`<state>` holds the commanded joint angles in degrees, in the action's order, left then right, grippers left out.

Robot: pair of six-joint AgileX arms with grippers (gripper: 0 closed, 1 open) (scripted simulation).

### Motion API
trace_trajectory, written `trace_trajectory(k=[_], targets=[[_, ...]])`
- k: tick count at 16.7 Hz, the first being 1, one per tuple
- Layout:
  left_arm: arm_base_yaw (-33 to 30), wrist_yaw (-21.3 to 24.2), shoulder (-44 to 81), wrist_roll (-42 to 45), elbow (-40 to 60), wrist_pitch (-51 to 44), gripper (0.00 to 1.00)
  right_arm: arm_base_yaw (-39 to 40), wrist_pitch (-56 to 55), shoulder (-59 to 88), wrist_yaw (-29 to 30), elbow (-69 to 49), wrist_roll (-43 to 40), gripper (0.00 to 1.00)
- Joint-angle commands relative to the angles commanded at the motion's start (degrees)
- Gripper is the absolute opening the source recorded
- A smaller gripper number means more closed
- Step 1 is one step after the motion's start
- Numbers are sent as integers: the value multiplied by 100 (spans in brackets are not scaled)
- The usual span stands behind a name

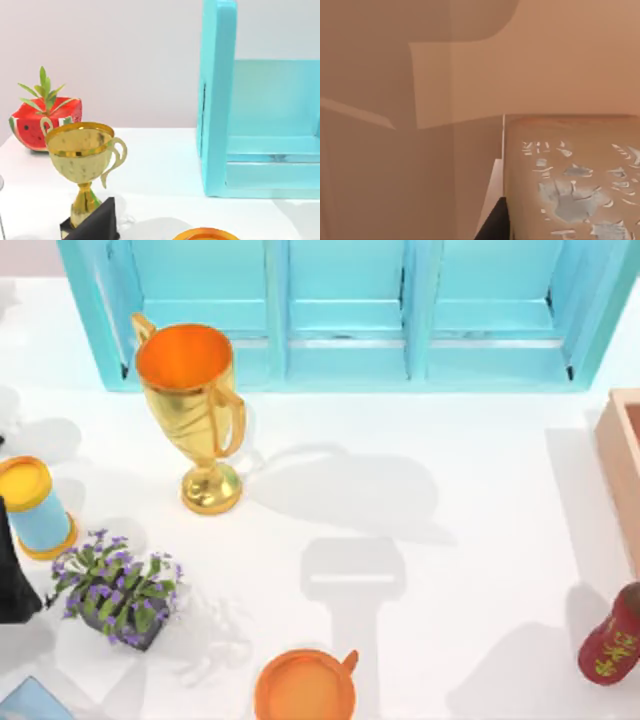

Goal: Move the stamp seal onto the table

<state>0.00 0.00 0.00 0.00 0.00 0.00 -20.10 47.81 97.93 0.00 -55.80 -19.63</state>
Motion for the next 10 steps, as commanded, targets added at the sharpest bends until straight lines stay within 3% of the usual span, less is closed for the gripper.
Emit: trace_trajectory(k=[5,10], targets=[[0,0,0,0,0,0,100,49,82,-13,26,-86,88,0],[0,0,0,0,0,0,100,835,1114,-70,178,-1180,1236,0]])
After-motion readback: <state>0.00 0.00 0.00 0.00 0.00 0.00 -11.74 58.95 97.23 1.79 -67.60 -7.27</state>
